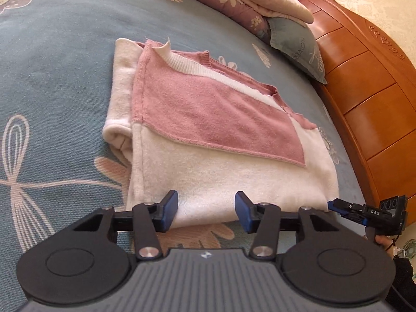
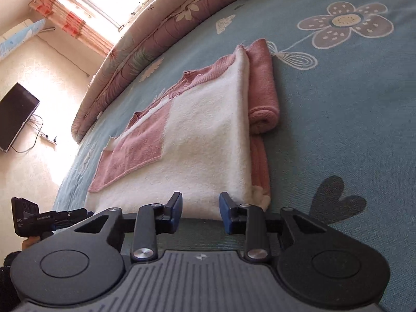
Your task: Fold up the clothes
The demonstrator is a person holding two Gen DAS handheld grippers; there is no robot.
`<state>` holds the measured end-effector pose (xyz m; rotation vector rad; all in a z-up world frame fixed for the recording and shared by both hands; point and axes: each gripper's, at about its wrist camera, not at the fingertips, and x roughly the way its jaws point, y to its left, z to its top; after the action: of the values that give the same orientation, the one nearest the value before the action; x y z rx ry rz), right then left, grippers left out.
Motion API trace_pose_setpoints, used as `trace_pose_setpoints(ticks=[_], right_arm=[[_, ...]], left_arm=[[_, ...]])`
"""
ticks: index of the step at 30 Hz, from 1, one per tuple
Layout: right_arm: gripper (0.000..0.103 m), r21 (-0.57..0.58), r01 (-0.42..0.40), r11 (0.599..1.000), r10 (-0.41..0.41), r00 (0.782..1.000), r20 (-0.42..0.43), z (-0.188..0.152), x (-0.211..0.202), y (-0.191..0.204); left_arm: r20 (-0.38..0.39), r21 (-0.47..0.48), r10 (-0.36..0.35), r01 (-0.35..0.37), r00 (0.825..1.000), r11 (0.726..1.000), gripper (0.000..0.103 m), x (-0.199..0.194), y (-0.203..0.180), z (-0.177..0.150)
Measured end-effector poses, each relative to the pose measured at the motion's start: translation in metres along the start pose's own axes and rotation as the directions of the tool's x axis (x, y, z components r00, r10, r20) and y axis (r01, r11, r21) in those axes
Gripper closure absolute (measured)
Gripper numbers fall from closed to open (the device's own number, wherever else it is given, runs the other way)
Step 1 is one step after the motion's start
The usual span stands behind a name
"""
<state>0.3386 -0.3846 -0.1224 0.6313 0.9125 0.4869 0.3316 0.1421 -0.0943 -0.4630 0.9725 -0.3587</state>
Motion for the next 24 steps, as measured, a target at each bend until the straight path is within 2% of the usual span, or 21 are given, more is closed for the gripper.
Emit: trace_pose_setpoints(ticks=[4, 7, 9, 11, 13, 14, 15, 16, 17, 20, 21, 23, 24], right_arm=[[0.061, -0.107, 0.036, 0.994, -0.028, 0.996, 0.08, 0.01, -0.017, 0.025], [0.061, -0.137, 0.0, 0.991, 0.017, 0.992, 0.124, 0.028, -0.009, 0.037], [0.061, -0.144, -0.005, 0.99, 0.026, 0.989, 0.142, 0.039, 0.003, 0.039], [0.061, -0.135, 0.034, 0.99, -0.011, 0.986, 0.169, 0.05, 0.016, 0.034], [0.062, -0.108, 0.099, 0.989, -0.078, 0.979, 0.187, 0.06, 0.031, 0.022], [0.067, -0.083, 0.126, 0.989, -0.109, 0.976, 0.187, 0.061, 0.036, 0.012], [0.087, -0.06, 0.136, 0.989, -0.123, 0.974, 0.188, 0.061, 0.039, 0.001], [0.103, -0.035, 0.131, 0.991, -0.122, 0.974, 0.191, 0.06, 0.039, -0.008], [0.103, -0.008, 0.114, 0.993, -0.111, 0.974, 0.196, 0.058, 0.036, -0.015], [0.103, 0.024, 0.092, 0.995, -0.095, 0.974, 0.204, 0.055, 0.028, -0.023], [0.103, 0.007, 0.103, 0.995, -0.103, 0.974, 0.2, 0.055, 0.026, -0.019], [0.094, -0.026, 0.118, 0.993, -0.111, 0.975, 0.193, 0.055, 0.021, -0.006], [0.084, -0.063, 0.13, 0.989, -0.116, 0.975, 0.188, 0.054, 0.019, 0.004]], left_arm=[[0.013, 0.122, 0.018, -0.019, 1.0, 0.992, 0.046, -0.001, -0.025, 0.008], [0.011, 0.181, -0.043, 0.04, 0.999, 0.983, 0.044, 0.014, -0.05, 0.014], [0.014, 0.217, -0.057, 0.053, 0.998, 0.975, 0.042, 0.027, -0.065, 0.017], [0.033, 0.251, -0.04, 0.031, 0.999, 0.968, 0.042, 0.04, -0.076, 0.022], [0.064, 0.233, -0.002, -0.013, 0.998, 0.972, 0.041, 0.048, -0.074, 0.028], [0.086, 0.217, 0.028, -0.047, 0.996, 0.975, 0.041, 0.053, -0.07, 0.031], [0.105, 0.19, 0.077, -0.096, 0.991, 0.977, 0.041, 0.056, -0.064, 0.034], [0.105, 0.156, 0.136, -0.152, 0.985, 0.976, 0.041, 0.059, -0.055, 0.036], [0.097, 0.12, 0.196, -0.207, 0.976, 0.971, 0.043, 0.061, -0.045, 0.038], [0.107, 0.061, 0.155, -0.162, 0.982, 0.985, 0.04, 0.052, -0.027, 0.042], [0.111, 0.081, 0.163, -0.173, 0.98, 0.982, 0.04, 0.049, -0.03, 0.041], [0.122, 0.13, 0.183, -0.198, 0.976, 0.972, 0.042, 0.043, -0.038, 0.037], [0.127, 0.154, 0.192, -0.211, 0.973, 0.965, 0.042, 0.04, -0.042, 0.035]])
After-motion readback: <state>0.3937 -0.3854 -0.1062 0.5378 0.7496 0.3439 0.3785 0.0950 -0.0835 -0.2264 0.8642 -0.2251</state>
